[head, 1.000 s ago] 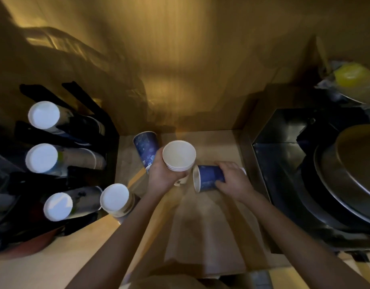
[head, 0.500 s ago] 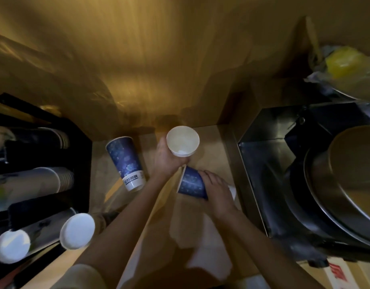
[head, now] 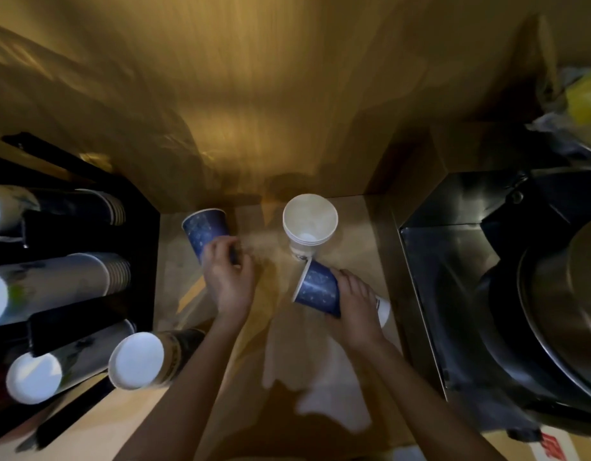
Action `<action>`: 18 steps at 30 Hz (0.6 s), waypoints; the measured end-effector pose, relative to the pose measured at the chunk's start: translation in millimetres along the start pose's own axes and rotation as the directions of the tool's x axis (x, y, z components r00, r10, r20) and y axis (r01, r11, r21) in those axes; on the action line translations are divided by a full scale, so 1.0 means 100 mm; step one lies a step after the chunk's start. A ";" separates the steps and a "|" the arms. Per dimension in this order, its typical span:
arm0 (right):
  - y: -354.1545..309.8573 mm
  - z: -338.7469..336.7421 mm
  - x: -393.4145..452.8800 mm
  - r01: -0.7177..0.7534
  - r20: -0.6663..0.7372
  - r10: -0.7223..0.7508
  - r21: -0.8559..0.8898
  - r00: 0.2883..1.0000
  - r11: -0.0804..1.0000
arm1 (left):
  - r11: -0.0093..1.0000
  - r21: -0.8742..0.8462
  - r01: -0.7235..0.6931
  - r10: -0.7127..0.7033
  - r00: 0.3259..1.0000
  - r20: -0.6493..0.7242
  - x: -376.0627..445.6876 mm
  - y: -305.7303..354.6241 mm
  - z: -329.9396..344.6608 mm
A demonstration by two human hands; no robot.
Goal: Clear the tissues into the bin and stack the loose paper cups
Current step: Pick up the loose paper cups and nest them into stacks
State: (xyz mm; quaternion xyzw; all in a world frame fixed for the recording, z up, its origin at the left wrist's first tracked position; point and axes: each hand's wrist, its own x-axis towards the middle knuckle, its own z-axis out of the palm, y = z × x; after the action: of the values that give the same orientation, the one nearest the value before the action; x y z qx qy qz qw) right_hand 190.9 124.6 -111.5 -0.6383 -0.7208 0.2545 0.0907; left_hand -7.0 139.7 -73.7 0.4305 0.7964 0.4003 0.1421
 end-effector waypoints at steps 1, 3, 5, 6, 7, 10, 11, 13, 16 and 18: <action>0.00 0.02 -0.01 0.007 0.002 -0.007 -0.031 1.000 0.999 | 0.996 0.027 0.080 -0.079 0.996 -0.038 0.07 -0.04 -0.01; 0.00 0.03 -0.01 0.027 0.013 -0.026 -0.095 1.000 0.995 | 0.963 0.085 0.255 -0.251 0.967 -0.053 0.19 -0.10 0.01; 0.00 0.01 0.00 0.036 0.004 -0.036 -0.120 0.999 0.992 | 0.923 0.153 0.354 -0.353 0.935 -0.032 0.25 -0.16 0.04; 0.00 0.00 0.01 0.038 -0.007 -0.039 -0.121 0.999 0.992 | 0.904 0.170 0.391 -0.394 0.919 -0.018 0.26 -0.19 0.06; -0.01 0.00 0.01 0.043 -0.020 -0.046 -0.120 0.999 0.992 | 0.884 0.173 0.435 -0.441 0.897 -0.004 0.27 -0.23 0.09; 0.00 0.00 0.01 0.056 -0.035 -0.061 -0.129 0.998 0.990 | 0.824 0.133 0.551 -0.559 0.829 0.024 0.28 -0.29 0.15; 0.00 0.00 0.02 0.054 -0.039 -0.060 -0.131 0.997 0.990 | 0.817 0.110 0.565 -0.572 0.819 0.039 0.29 -0.31 0.16; -0.02 -0.01 0.03 0.044 -0.036 -0.049 -0.139 0.998 0.989 | 0.817 0.030 0.575 -0.576 0.815 0.071 0.28 -0.34 0.14; -0.03 -0.01 0.04 0.037 -0.040 -0.044 -0.155 0.998 0.987 | 0.858 -0.101 0.504 -0.499 0.864 0.074 0.19 -0.30 0.03; -0.04 0.00 0.02 0.040 -0.039 -0.046 -0.157 0.998 0.987 | 0.881 -0.173 0.440 -0.436 0.898 0.065 0.06 -0.23 -0.06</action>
State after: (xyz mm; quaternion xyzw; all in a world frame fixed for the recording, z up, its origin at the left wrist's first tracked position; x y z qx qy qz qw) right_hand 186.5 126.4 -109.9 -0.6330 -0.7501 0.1816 0.0611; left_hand -27.0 134.8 -86.6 0.2296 0.8310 0.4240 0.2775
